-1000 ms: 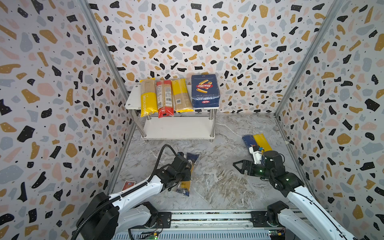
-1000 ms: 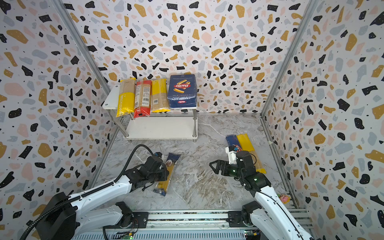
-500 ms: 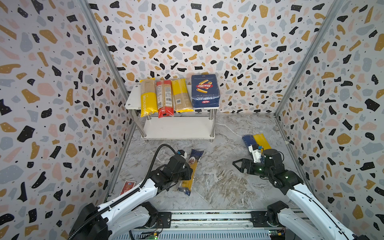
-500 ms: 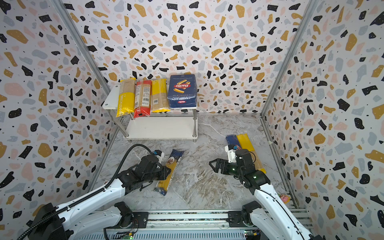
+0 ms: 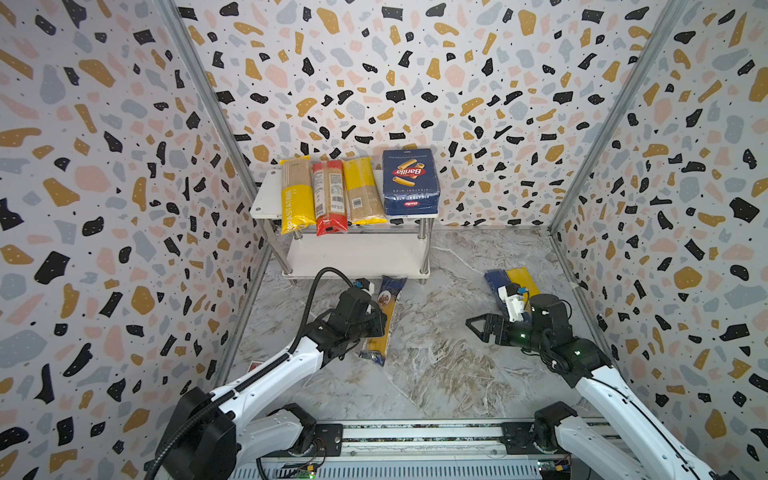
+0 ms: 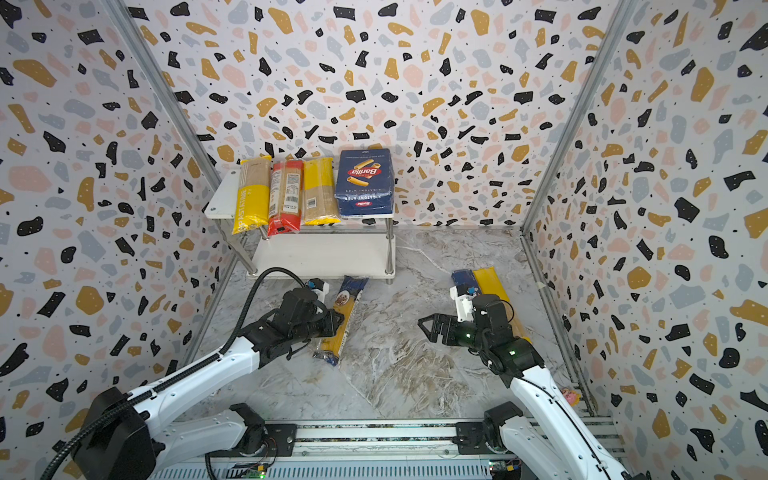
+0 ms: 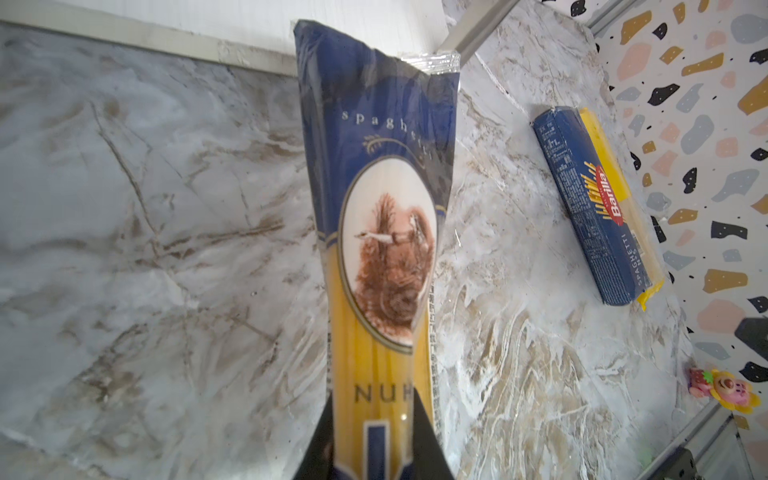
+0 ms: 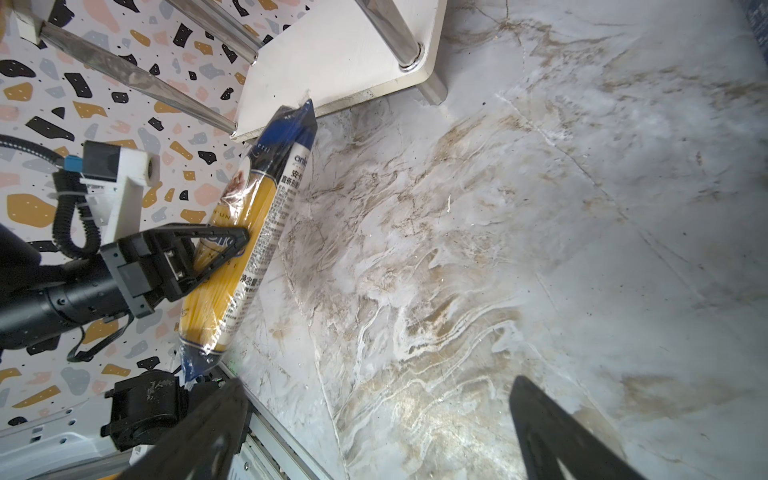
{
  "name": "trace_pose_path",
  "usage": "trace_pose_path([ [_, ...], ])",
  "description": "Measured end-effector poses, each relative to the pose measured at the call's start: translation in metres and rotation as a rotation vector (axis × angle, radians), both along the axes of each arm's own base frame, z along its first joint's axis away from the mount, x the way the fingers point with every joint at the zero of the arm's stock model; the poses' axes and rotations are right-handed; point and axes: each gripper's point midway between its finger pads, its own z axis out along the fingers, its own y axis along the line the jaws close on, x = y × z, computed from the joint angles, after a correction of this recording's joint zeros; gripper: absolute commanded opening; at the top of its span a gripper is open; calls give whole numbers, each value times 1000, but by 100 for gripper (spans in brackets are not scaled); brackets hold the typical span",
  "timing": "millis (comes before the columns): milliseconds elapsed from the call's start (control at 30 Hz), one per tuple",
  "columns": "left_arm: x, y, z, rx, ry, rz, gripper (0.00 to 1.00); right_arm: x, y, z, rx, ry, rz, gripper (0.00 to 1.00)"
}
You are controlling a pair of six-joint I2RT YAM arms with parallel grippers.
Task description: Place and organize the pasta boxes and bags onto the shelf
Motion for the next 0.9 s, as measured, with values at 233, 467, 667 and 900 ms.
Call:
trace_pose_path([
  [233,27,-3,-8,44,-21,-9,0,0,-5,-1,-19,-1,-15,99],
  [467,57,-17,-12,68,-28,-31,0,1,-12,-4,-35,6,-35,99],
  [667,77,-24,0,51,-77,-35,0,4,-18,-7,-49,10,-52,99],
  [900,99,-24,-10,72,-85,-24,0,9,-26,-10,-58,13,-73,99],
])
